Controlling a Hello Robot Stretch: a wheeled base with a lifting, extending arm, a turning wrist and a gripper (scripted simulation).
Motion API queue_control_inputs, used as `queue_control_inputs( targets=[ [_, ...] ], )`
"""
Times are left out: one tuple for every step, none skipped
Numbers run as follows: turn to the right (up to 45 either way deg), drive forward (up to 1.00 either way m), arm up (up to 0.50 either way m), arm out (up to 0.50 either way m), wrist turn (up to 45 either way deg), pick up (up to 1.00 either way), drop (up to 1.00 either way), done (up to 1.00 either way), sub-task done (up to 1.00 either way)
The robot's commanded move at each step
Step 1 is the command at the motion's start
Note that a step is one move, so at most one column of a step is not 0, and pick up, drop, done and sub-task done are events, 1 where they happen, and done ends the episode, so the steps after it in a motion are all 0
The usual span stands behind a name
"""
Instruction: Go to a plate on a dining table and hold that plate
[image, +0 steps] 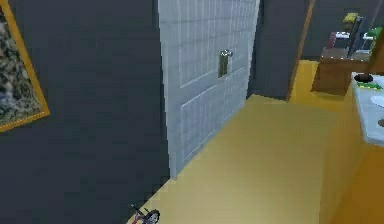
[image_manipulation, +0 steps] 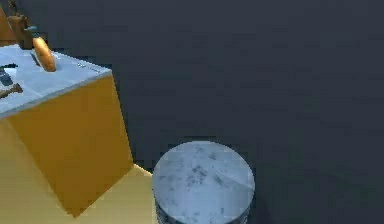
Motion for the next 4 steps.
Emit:
queue_control_inputs(
  targets=[
    [24.0,0.0,0.0,0.0,0.0,0.0,0.0,0.0,0.0],
    [0.0,0.9,0.0,0.0,0.0,0.0,0.0,0.0,0.0],
    [27.0,0.0,0.0,0.0,0.0,0.0,0.0,0.0,0.0],
    [0.0,0.1,0.0,0.0,0.0,0.0,0.0,0.0,0.0]
  ],
)
